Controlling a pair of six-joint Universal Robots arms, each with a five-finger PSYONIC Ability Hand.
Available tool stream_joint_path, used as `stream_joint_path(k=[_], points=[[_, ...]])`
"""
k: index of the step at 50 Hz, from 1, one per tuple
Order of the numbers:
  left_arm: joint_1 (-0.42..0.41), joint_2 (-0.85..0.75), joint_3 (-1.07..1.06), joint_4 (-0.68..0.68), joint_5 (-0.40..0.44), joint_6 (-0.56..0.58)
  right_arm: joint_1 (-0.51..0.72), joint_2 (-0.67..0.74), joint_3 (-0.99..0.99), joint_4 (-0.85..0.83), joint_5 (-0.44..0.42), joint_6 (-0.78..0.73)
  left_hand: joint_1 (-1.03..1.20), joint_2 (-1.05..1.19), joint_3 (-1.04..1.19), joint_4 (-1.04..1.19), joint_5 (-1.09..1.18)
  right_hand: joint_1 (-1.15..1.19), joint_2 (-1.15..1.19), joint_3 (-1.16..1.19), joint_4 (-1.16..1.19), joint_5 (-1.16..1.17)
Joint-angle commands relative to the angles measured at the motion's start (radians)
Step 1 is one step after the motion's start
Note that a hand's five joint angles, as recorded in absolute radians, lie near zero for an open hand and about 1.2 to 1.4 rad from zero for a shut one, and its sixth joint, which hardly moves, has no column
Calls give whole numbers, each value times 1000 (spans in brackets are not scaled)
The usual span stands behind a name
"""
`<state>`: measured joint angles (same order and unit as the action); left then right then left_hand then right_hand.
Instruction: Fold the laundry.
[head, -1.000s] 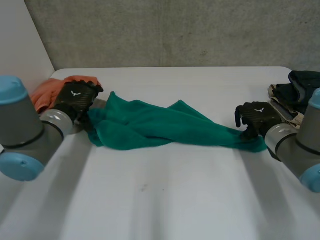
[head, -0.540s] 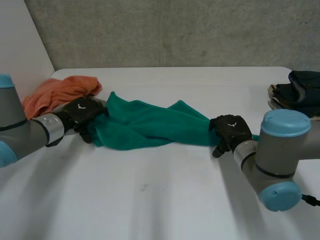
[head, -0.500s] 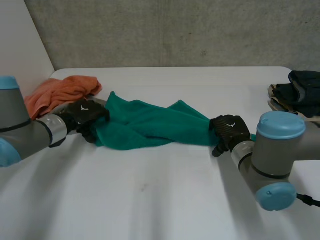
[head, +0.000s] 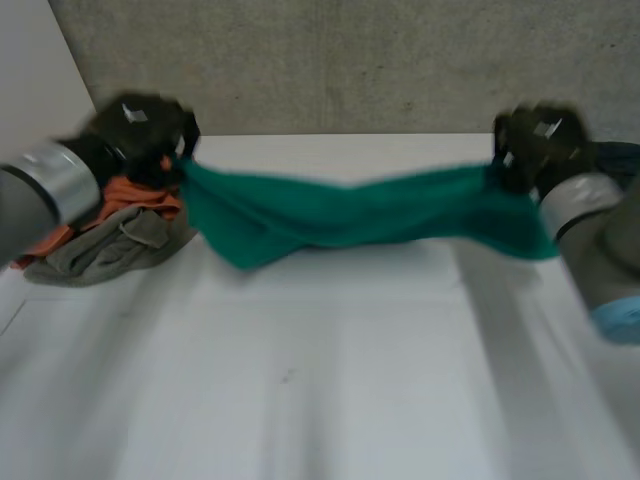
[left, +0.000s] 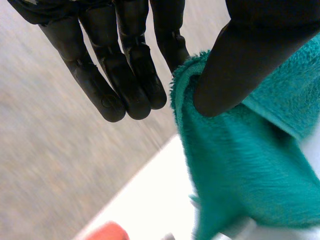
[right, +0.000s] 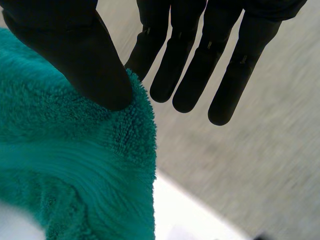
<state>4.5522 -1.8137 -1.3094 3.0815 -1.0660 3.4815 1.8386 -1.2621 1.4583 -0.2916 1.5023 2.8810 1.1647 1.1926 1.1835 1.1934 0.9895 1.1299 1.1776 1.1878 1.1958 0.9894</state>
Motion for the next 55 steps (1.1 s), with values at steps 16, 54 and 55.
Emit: stream_joint_path(k=[16, 54, 55], points=[[-203, 131, -133, 91, -129, -165, 97, 510, -752, 177, -21, 40, 232, 204, 213, 203, 232, 266, 219, 209, 200, 232], [-438, 34, 139, -38, -347, -118, 313, 190, 220, 54, 122, 526, 232, 204, 213, 203, 232, -906, -953, -964, -972, -940], [-440, 34, 141, -40, -350, -118, 326, 207, 211, 40, 153, 534, 232, 204, 213, 203, 232, -891, -939, -949, -957, -925]])
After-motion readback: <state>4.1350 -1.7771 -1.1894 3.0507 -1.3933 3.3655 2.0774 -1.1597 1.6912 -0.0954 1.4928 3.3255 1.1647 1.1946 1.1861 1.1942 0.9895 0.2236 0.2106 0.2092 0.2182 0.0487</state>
